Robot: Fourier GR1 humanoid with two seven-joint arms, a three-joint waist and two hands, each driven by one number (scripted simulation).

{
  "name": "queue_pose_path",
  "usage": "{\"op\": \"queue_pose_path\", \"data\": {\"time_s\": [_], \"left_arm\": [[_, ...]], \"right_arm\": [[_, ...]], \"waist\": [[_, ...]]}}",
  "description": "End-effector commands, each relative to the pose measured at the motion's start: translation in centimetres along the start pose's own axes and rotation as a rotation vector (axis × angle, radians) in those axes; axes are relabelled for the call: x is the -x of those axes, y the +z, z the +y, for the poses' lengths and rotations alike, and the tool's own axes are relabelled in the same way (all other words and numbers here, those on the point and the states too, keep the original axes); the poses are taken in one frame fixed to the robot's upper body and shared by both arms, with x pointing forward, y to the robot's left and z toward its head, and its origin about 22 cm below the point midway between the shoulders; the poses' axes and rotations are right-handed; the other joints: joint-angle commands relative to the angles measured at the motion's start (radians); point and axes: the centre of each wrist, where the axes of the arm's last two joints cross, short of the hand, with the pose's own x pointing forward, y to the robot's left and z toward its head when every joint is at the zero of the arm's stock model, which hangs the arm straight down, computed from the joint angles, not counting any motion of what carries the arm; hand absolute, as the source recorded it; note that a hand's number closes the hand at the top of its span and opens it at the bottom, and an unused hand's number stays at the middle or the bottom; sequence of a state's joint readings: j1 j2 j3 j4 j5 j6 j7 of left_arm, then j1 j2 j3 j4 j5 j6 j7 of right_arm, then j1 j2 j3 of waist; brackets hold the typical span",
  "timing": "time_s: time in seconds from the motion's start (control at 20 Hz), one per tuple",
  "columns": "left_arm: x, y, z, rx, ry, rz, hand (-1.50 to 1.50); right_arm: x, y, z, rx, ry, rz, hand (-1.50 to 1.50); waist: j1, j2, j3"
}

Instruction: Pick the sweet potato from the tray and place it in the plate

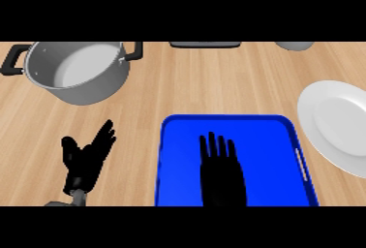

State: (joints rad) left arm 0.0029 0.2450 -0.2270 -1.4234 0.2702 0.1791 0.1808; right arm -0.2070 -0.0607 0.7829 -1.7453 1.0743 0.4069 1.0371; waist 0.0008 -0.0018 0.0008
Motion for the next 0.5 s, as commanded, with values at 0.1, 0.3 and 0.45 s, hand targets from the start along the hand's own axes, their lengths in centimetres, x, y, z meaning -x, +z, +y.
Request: {"op": "queue_pose_path", "data": {"time_s": [0.1, 0.3, 0.45], "left_arm": [[-0.5, -0.3, 0.3, 0.000, 0.003, 0.004, 0.00], [-1.0, -0.2, -1.5, 0.000, 0.018, 0.002, 0.00], [-0.3, -0.8, -0.2, 0.010, 0.017, 0.002, 0.00]], "right_arm": [[0.4, -0.8, 1.7, -0.007, 0.120, 0.151, -1.50], [-0.2, -2.9, 1.3, 0.007, 0.135, 0.204, -1.50], [0.3, -3.3, 2.1, -0.006, 0.145, 0.200, -1.50]], "waist": [[-0.002, 0.001, -0.001], [0.002, 0.001, -0.001], [0.000, 0.002, -0.001]]}}
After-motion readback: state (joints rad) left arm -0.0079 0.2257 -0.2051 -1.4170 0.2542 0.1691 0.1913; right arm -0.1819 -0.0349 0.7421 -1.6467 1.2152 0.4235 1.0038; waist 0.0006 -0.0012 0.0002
